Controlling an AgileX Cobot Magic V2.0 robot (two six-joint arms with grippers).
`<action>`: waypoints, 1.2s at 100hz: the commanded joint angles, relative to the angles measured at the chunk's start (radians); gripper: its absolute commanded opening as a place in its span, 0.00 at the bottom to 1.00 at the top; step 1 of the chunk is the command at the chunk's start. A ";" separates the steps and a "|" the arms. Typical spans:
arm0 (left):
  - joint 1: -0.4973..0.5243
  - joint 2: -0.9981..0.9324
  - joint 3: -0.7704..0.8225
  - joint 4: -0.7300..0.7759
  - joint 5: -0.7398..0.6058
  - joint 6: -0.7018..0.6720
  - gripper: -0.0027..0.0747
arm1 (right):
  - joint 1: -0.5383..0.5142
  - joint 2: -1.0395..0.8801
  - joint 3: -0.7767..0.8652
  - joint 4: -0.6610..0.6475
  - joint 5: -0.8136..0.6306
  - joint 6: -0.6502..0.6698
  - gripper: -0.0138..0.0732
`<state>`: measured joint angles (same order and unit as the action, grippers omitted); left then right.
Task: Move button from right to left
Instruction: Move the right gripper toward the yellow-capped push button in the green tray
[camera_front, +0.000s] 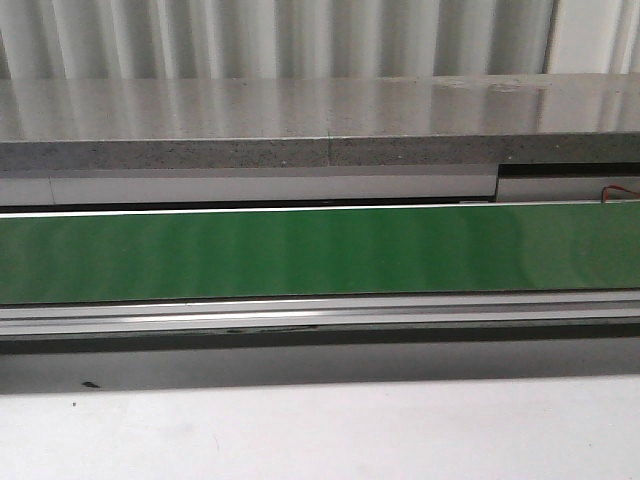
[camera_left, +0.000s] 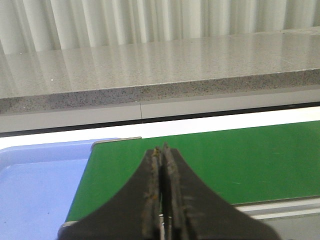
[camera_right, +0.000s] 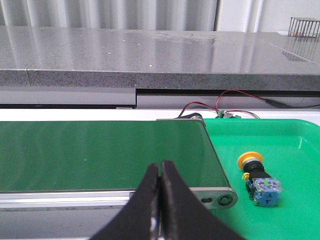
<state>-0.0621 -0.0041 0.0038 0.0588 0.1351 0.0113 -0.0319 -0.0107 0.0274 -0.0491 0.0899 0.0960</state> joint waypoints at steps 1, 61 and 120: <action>0.003 -0.031 0.038 0.000 -0.080 -0.011 0.01 | -0.007 -0.020 -0.021 -0.010 -0.072 -0.001 0.08; 0.003 -0.031 0.038 0.000 -0.080 -0.011 0.01 | -0.007 -0.020 -0.021 -0.010 -0.072 -0.001 0.08; 0.003 -0.031 0.038 0.000 -0.080 -0.011 0.01 | -0.007 0.070 -0.201 -0.079 0.085 -0.002 0.08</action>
<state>-0.0621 -0.0041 0.0038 0.0588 0.1351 0.0113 -0.0319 0.0024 -0.1191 -0.1131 0.2273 0.0976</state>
